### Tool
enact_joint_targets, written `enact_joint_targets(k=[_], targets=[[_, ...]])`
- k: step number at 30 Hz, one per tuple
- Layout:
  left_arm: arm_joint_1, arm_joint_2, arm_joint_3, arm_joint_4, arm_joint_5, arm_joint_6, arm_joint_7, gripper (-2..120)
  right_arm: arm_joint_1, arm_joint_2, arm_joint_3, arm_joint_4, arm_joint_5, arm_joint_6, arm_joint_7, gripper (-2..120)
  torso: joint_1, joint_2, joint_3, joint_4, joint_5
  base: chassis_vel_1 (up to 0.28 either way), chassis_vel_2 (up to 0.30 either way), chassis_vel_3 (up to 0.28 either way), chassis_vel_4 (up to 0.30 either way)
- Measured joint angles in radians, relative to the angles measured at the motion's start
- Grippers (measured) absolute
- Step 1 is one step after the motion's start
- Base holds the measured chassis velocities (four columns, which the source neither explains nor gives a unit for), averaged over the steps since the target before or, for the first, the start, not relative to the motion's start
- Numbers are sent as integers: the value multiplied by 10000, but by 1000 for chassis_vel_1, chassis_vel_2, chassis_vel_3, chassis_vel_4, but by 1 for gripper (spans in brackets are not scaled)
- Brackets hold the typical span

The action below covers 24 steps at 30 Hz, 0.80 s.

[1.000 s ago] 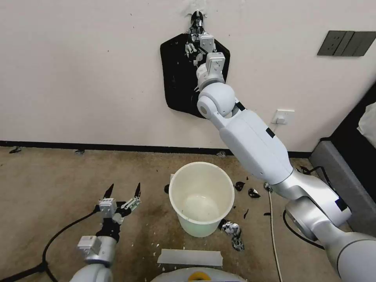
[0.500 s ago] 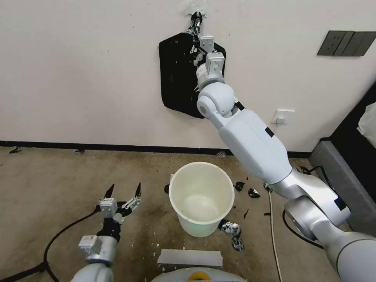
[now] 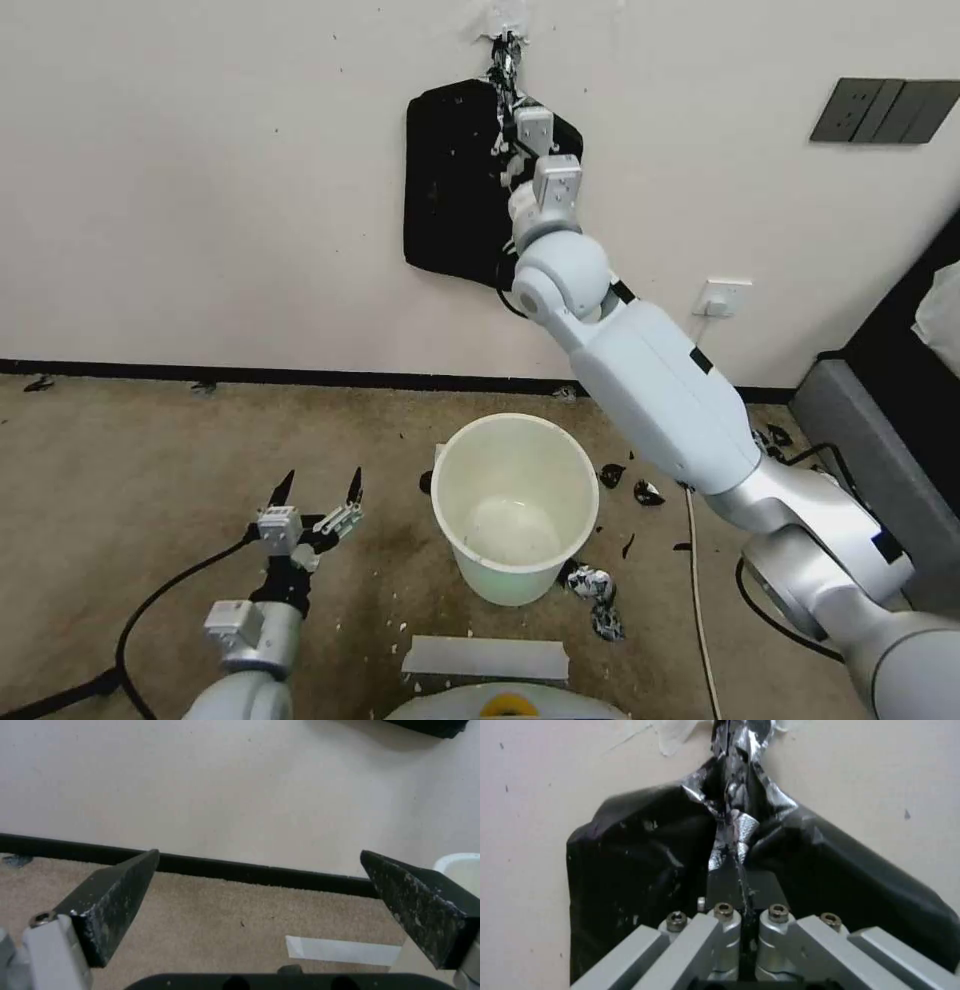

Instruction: Place a trash bag onto the trash bin.

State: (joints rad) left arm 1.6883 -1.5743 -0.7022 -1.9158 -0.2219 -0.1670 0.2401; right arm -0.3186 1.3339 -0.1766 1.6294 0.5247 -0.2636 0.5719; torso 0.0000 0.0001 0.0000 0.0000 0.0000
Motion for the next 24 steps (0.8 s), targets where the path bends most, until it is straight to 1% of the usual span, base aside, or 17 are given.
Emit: enact_joint_targets(k=[14, 19, 21, 23, 24], targets=[[-7, 23, 9, -51, 30, 21, -7, 100, -973, -260, 50, 780, -23, -130, -104, 0, 0, 0, 0, 0, 0, 0, 0, 0, 0], [11, 51, -7, -73, 36, 25, -8, 100, -1048, -304, 72, 895, -52, -183, -140, 0, 0, 0, 0, 0, 0, 0, 0, 0, 0], [25, 67, -37, -100, 33, 27, -8, 100, -1097, -303, 182, 1196, 12, -222, -88, 0, 0, 0, 0, 0, 0, 0, 0, 0, 0], [31, 73, -43, -102, 31, 27, -9, 100, -1134, -257, 290, 1338, 203, -185, -71, 2, 0, 0, 0, 0, 0, 0, 0, 0, 0], [37, 75, -47, -104, 29, 27, -8, 100, -1176, -174, 444, 1542, 606, -104, -30, 7, 0, 0, 0, 0, 0, 0, 0, 0, 0]])
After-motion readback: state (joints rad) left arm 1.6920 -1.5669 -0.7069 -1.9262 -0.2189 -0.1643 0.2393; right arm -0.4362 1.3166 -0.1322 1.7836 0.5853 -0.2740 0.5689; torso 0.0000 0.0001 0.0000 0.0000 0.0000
